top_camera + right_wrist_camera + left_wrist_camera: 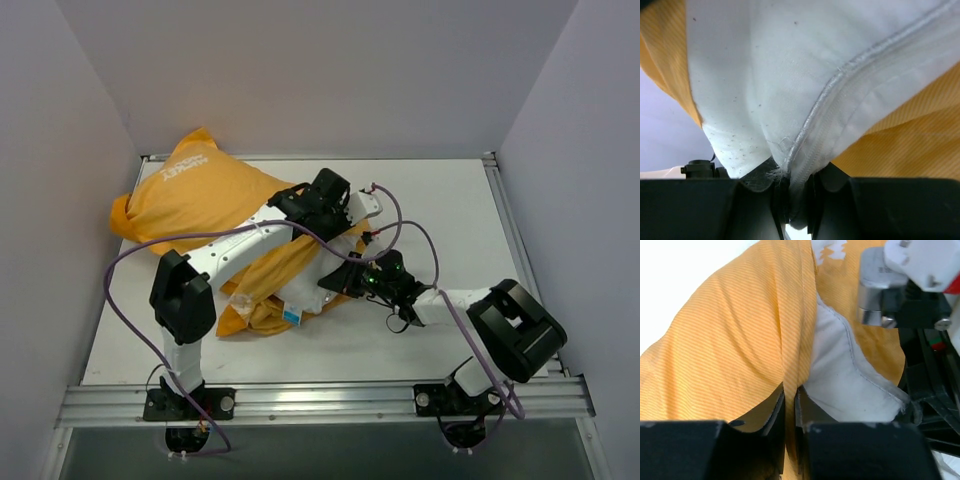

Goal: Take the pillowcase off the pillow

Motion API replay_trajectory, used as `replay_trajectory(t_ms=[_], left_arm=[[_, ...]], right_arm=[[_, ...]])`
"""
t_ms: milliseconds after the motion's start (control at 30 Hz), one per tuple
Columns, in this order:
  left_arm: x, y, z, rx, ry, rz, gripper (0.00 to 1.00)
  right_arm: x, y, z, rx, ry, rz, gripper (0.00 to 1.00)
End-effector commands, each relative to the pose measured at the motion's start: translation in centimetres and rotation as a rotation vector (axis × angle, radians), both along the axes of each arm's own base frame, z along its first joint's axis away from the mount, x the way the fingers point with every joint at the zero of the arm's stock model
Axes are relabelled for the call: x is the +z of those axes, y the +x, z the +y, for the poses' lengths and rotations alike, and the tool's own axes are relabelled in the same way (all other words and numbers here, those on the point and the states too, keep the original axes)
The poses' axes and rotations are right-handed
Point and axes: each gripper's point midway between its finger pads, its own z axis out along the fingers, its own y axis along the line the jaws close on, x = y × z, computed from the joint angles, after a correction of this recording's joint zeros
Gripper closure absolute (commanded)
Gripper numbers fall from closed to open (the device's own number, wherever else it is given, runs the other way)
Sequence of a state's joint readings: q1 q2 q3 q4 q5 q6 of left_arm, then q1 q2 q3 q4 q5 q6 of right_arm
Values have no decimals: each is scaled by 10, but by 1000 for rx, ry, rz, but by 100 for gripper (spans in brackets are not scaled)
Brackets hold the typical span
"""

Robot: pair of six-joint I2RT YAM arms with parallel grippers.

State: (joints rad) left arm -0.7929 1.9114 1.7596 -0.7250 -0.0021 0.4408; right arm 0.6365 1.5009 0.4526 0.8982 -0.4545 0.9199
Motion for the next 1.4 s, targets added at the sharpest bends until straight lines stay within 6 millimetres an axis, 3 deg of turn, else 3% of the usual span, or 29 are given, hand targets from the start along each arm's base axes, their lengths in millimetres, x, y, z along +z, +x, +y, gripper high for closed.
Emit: replay_trajectory(t_ms=[0,67,133,267,333,433,467,533,567,667,700,800,833,900,933,1000,1033,1133,1167,1333,1367], left_arm=[[43,39,-7,101,-167,-82,82],[52,37,-12,84,-215,-46,79],[58,48,-5,124,-242,-46,80],[56,81,12,228,-240,-86,98],[58,98,21,270,-251,-104,98],[47,132,52,361,-188,-166,98],[44,143,68,395,-161,-188,98],[33,159,97,450,-85,-235,98],[28,169,122,497,-65,-238,98],[16,182,165,571,-19,-232,98],[14,188,189,605,-3,-233,98],[9,186,219,611,8,-213,98],[15,181,220,598,-4,-218,98],[1,167,219,547,8,-179,98],[9,159,214,516,-11,-175,98],[5,142,198,451,-52,-122,98],[11,130,186,412,-76,-97,95],[28,109,161,344,-139,-48,76],[33,105,156,339,-157,-36,73],[38,77,127,252,-173,17,60],[35,69,117,211,-155,18,60]], right_arm=[[-2,-25,-1,68,-6,25,100],[-9,-30,-7,68,-35,42,100],[-13,-34,-10,65,-45,53,100],[-12,-45,-10,81,-44,66,100],[-13,-52,-10,94,-61,78,100],[-11,-66,-11,123,-96,84,100],[-2,-69,-11,127,-88,67,100],[-3,-77,-18,118,-113,82,100],[8,-78,-21,109,-98,57,100],[6,-86,-37,77,-137,64,100],[4,-89,-40,74,-144,70,100],[-3,-96,-46,66,-146,96,100],[-3,-96,-46,63,-143,96,100],[-2,-92,-45,63,-148,84,100],[0,-90,-43,64,-149,74,100],[1,-84,-37,80,-161,57,100],[-8,-83,-35,94,-186,76,100],[-10,-79,-24,149,-191,57,100],[-19,-80,-23,161,-205,76,100],[-21,-83,-20,222,-207,56,100],[-19,-82,-20,221,-211,47,78]])
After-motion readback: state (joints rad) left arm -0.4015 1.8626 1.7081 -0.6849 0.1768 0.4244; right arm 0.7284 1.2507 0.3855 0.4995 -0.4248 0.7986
